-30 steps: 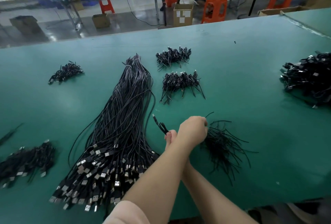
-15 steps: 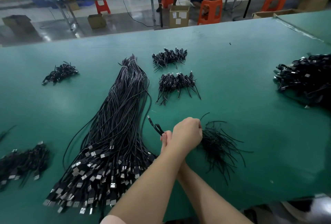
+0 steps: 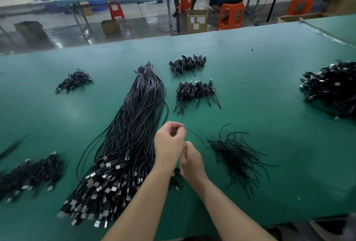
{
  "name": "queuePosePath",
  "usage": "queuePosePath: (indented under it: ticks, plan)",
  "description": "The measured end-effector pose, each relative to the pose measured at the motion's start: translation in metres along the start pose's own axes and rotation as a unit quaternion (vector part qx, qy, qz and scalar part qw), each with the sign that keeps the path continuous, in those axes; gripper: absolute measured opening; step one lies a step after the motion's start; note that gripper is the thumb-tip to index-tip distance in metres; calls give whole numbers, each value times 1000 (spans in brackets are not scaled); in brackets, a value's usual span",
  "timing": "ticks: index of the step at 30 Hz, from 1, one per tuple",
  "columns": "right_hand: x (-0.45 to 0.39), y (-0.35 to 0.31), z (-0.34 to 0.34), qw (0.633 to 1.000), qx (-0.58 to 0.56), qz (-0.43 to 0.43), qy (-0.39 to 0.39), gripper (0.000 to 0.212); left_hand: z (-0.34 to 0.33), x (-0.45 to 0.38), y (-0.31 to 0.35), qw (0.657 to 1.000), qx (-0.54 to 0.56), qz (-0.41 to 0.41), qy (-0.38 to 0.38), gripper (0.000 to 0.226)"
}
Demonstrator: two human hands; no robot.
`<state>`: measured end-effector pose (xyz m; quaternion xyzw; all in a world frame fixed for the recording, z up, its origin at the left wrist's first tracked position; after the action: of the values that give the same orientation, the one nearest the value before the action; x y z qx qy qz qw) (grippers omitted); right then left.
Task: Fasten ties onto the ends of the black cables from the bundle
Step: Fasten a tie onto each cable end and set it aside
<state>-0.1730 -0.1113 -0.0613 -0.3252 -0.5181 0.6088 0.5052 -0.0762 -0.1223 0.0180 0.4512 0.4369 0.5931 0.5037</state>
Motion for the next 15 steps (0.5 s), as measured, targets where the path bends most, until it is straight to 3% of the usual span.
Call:
queuePosePath:
  ticks: [1,3,4,8,15]
  plan:
    - [-1,0,0,1000,21,-3,3,29,10,1,-14,993,108,44,7,11]
    - [-1,0,1,998,55,-5,7,28,19,4,-39,935,332,122,18,6]
    - [0,-2,3,997,69,-3,16,31,23,6,-48,911,386,141,32,5]
    - [2,-4,3,996,85,3,23,33,29,14,-63,912,375,156,62,3]
    - [0,-1,3,997,74,-5,28,33,30,24,-58,964,225,135,49,7]
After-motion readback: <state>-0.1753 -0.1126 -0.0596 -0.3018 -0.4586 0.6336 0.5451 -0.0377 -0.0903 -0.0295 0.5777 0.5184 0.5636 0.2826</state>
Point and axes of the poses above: each hand's wrist, its own x-axis away from the middle knuckle, its own z-axis out of the back of the hand, y = z × x, the point moved 6 cm from there along -x, towards the middle knuckle, and after that the axes turned 15 degrees about -y, right-handed, at the moved point
